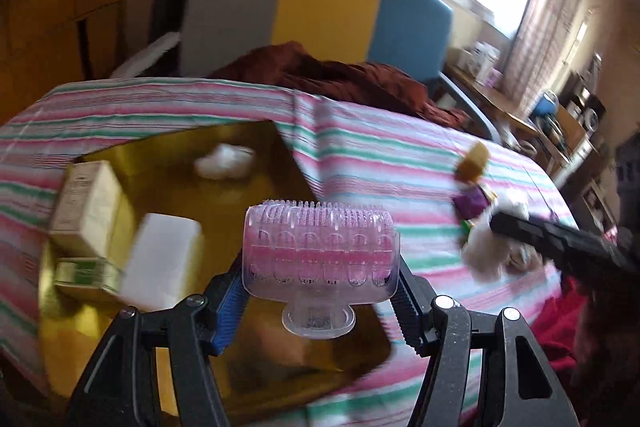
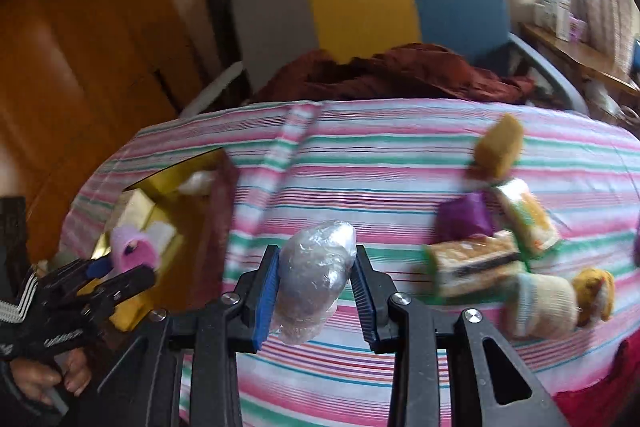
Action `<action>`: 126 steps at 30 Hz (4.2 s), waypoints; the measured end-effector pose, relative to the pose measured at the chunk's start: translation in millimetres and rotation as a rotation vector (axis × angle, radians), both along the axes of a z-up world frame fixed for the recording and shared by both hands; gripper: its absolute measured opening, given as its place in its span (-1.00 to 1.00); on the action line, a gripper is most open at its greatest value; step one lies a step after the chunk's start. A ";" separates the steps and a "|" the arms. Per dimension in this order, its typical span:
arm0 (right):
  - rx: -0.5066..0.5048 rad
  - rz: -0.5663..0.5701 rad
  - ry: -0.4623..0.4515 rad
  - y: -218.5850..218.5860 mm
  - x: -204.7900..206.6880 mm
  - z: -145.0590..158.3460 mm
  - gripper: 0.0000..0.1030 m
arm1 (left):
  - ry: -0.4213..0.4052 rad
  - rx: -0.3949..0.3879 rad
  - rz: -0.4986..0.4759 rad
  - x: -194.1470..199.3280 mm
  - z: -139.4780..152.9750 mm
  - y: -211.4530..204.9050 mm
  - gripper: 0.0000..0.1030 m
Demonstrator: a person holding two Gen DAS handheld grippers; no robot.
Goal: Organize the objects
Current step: 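Place the pink roller and wrapped ball into the gold tray with both tools, then withdraw both tools from the tray toward the yellow sponge and packets, then grasp the yellow sponge with the right tool while the left tool approaches the purple packet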
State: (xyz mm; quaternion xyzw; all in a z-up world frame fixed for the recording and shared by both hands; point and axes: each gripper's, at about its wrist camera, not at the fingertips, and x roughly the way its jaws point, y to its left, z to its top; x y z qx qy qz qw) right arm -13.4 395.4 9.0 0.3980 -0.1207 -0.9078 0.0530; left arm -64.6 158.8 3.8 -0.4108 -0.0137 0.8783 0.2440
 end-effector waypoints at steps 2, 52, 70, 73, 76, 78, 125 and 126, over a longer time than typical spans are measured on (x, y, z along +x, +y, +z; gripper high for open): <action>-0.004 0.064 0.005 -25.5 -7.1 4.4 -0.33 | 0.010 -0.009 0.042 -12.8 4.6 -15.7 0.26; 0.114 0.144 -0.039 -123.6 -0.5 -28.4 0.73 | 0.115 -0.138 0.294 38.1 -6.6 -89.5 0.82; 0.133 0.018 -0.029 -80.6 1.6 -23.5 0.73 | 0.105 -0.144 0.230 45.0 -8.0 -70.1 0.84; 0.131 -0.031 -0.047 -62.8 0.8 -25.3 0.73 | 0.103 -0.143 0.214 45.4 -7.8 -65.4 0.84; 0.113 -0.094 -0.073 -38.1 2.5 -29.5 0.73 | 0.098 -0.141 0.200 44.9 -8.2 -60.8 0.84; 0.105 -0.138 -0.094 -20.0 4.8 -33.2 0.73 | 0.094 -0.143 0.190 44.2 -9.1 -56.8 0.84; 0.005 -0.472 -0.175 221.7 -125.7 -44.6 0.09 | -0.019 -0.082 -0.035 -11.8 -22.5 37.0 0.84; 0.013 -0.451 -0.155 218.2 -117.1 -36.4 0.09 | -0.015 -0.084 -0.044 -11.6 -20.1 41.4 0.84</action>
